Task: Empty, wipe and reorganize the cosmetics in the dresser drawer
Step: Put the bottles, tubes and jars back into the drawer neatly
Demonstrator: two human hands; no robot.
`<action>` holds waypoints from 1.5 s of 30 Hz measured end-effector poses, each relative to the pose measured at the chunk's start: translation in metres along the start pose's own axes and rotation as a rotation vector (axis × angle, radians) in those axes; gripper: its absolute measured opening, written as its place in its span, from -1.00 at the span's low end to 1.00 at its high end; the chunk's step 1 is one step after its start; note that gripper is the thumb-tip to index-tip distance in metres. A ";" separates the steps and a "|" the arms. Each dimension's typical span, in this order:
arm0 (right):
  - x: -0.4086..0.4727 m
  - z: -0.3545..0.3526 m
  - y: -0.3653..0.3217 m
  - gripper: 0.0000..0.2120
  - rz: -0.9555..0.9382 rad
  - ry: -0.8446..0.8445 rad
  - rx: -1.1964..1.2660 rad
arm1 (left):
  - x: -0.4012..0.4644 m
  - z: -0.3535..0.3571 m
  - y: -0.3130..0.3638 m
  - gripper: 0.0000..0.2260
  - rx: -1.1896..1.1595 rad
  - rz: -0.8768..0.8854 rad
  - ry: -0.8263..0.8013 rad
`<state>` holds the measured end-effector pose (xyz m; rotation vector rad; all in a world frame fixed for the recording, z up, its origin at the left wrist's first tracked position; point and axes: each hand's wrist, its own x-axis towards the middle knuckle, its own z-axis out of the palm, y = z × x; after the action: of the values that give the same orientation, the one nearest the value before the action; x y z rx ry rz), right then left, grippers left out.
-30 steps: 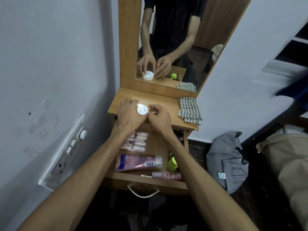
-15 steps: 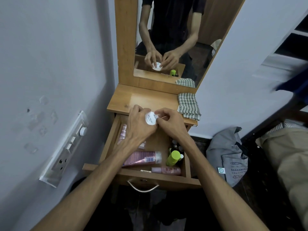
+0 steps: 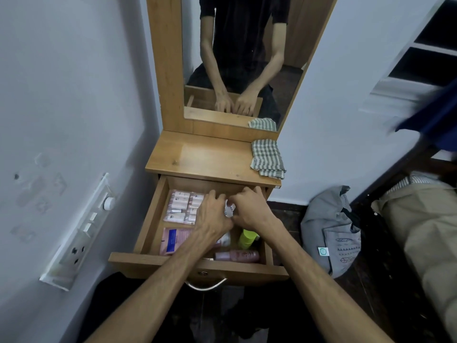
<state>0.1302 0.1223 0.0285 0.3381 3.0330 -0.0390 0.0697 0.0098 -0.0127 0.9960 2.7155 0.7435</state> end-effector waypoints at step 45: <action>-0.118 0.002 -0.023 -0.72 0.204 0.124 0.687 | -0.108 -0.092 -0.065 -0.90 -0.218 -0.303 -0.127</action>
<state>0.2401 0.0744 0.0372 0.7102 2.9797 -1.0879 0.0873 -0.1386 0.0315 0.5482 2.5270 0.8608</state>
